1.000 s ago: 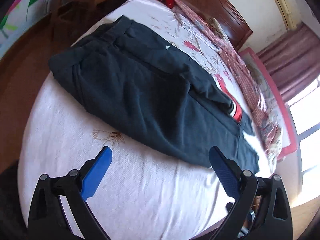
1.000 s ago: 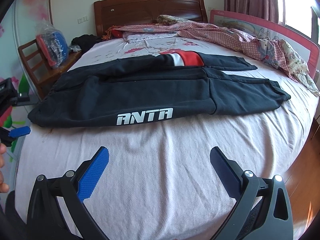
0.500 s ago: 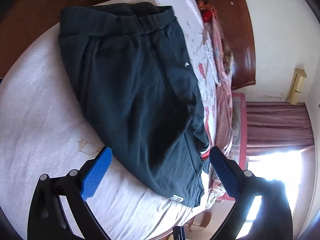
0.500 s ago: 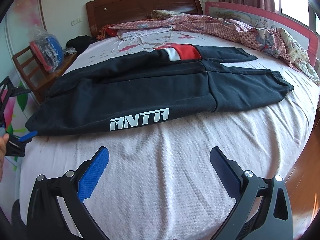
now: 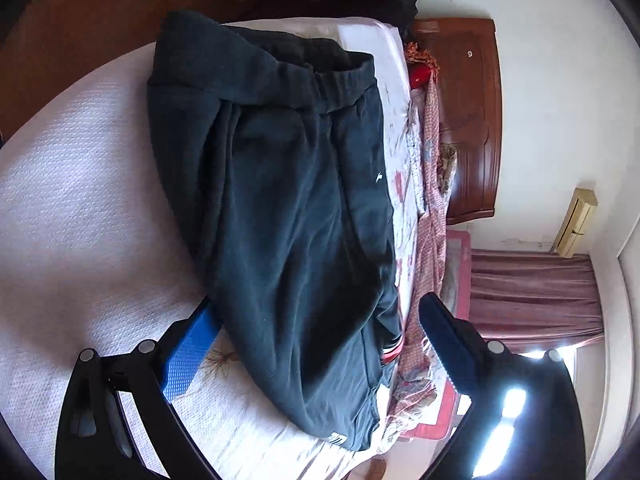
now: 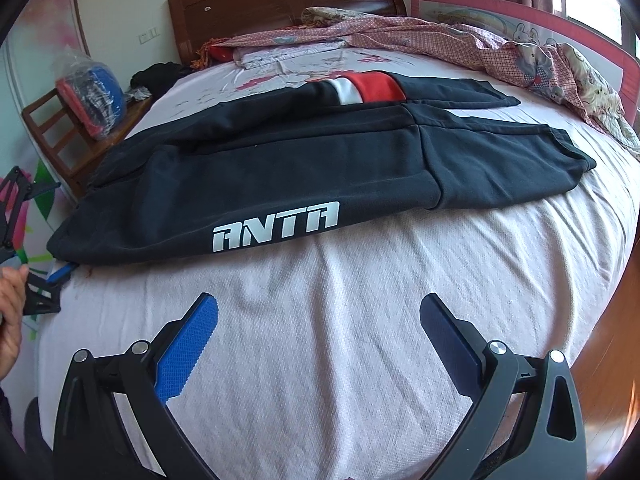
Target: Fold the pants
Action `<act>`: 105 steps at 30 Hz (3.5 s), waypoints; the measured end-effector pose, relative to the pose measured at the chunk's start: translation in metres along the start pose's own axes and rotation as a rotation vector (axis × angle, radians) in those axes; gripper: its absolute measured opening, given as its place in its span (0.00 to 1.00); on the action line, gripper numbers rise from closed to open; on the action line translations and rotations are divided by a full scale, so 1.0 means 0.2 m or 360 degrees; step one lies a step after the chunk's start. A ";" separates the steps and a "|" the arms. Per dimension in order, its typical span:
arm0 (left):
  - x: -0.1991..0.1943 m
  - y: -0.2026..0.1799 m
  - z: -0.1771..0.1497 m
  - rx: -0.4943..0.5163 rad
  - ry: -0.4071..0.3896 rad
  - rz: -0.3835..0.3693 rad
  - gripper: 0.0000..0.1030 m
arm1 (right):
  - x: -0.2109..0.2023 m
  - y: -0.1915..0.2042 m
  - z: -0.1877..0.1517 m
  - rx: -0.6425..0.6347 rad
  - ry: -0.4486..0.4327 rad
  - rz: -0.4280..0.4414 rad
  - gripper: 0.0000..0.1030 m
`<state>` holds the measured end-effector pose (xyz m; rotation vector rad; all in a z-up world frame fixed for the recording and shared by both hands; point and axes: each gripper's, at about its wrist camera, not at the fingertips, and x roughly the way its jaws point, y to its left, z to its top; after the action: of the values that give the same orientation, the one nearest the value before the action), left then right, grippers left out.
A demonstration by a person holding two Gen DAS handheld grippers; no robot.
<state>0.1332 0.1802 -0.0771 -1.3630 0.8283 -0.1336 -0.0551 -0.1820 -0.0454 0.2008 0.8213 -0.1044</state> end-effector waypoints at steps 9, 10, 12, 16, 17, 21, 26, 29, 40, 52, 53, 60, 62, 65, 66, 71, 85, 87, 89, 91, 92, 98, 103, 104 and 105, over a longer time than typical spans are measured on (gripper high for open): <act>0.04 -0.03 0.05 0.0041 -0.0054 0.0054 0.80 | 0.00 0.03 0.00 -0.0025 0.0003 0.0029 0.97; 0.04 -0.03 0.04 0.0058 -0.0056 0.0063 0.77 | 0.00 0.03 0.00 -0.0020 0.0001 0.0026 0.97; 0.05 -0.02 0.05 0.0082 -0.0047 0.0104 0.63 | 0.00 0.02 0.00 -0.0011 0.0011 0.0029 0.97; 0.06 0.10 0.11 -0.0039 -0.0026 0.0143 0.14 | 0.00 0.01 0.01 0.0006 0.0008 0.0034 0.97; 0.07 0.13 0.11 -0.0069 -0.0023 0.0122 0.09 | 0.00 0.00 0.01 0.0018 0.0007 0.0033 0.97; 0.06 0.09 0.10 0.0023 -0.0054 0.0178 0.07 | -0.02 -0.09 0.04 0.0084 0.0004 0.0016 0.97; -0.09 -0.05 0.05 0.0143 -0.0095 0.0084 0.07 | -0.08 -0.36 0.14 0.0234 -0.0034 -0.0052 0.97; -0.19 -0.15 0.00 0.0224 -0.0073 0.0015 0.07 | -0.09 -0.60 0.22 0.0355 -0.0047 -0.0104 0.97; -0.37 -0.32 -0.21 0.0410 0.0000 0.0026 0.07 | 0.17 -1.43 0.42 0.1064 0.0130 0.0246 0.97; -0.37 -0.33 -0.27 0.0522 -0.0014 0.0115 0.08 | 0.39 -1.49 0.39 0.1388 0.0056 0.0603 0.97; -0.38 -0.31 -0.29 0.0522 -0.0016 0.0116 0.08 | 0.39 -1.49 0.40 0.1395 0.0020 0.0616 0.97; -0.37 -0.28 -0.26 0.0490 -0.0065 0.0135 0.08 | 0.46 -1.46 0.40 0.1347 0.0125 0.0516 0.06; -0.38 -0.27 -0.26 0.0487 -0.0092 0.0150 0.08 | 0.43 -1.43 0.42 0.1231 0.0136 0.0448 0.06; -0.42 -0.28 -0.27 0.0488 -0.0145 0.0148 0.08 | 0.31 -1.39 0.48 0.1049 0.0122 0.0403 0.06; -0.43 -0.29 -0.27 0.0494 -0.0162 0.0140 0.07 | 0.26 -1.38 0.50 0.1000 0.0108 0.0407 0.06; -0.55 -0.34 -0.29 0.0552 -0.0223 0.0138 0.07 | 0.05 -1.35 0.55 0.0814 0.0101 0.0462 0.06; -0.78 -0.03 -0.52 0.0540 -0.0061 0.0502 0.09 | 0.06 -1.46 0.10 0.0850 0.0410 0.0462 0.16; -0.78 -0.03 -0.53 0.0558 -0.0018 0.0547 0.10 | 0.04 -1.52 0.04 0.0996 0.0381 0.0477 0.49; -0.80 -0.08 -0.57 0.0714 0.0004 0.0680 0.14 | -0.01 -1.57 0.01 0.1058 0.0360 0.0487 0.50; -0.88 -0.14 -0.61 0.0846 -0.0043 0.0767 0.26 | -0.05 -1.63 0.01 0.1078 0.0319 0.0430 0.50; -0.92 -0.17 -0.62 0.0904 -0.0082 0.0834 0.38 | -0.06 -1.66 0.01 0.1101 0.0309 0.0359 0.50; -1.02 -0.40 -0.76 0.1368 -0.0288 0.0957 0.84 | -0.07 -1.87 0.07 0.1350 0.0131 0.0173 0.50; -0.85 -0.61 -0.93 0.1771 -0.0215 0.0824 0.95 | 0.00 -1.96 0.13 0.1365 0.0117 0.0113 0.50; -0.80 -0.65 -0.96 0.1817 -0.0182 0.0791 0.96 | 0.01 -1.96 0.14 0.1362 0.0097 0.0106 0.50; -0.77 -0.67 -0.99 0.1845 -0.0150 0.0752 0.96 | 0.04 -1.96 0.15 0.1366 0.0122 0.0060 0.50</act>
<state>-0.0440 0.0707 0.1159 -0.0766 0.7644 -0.1416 -0.0953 -0.5715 -0.0845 1.0321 0.8078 -0.4150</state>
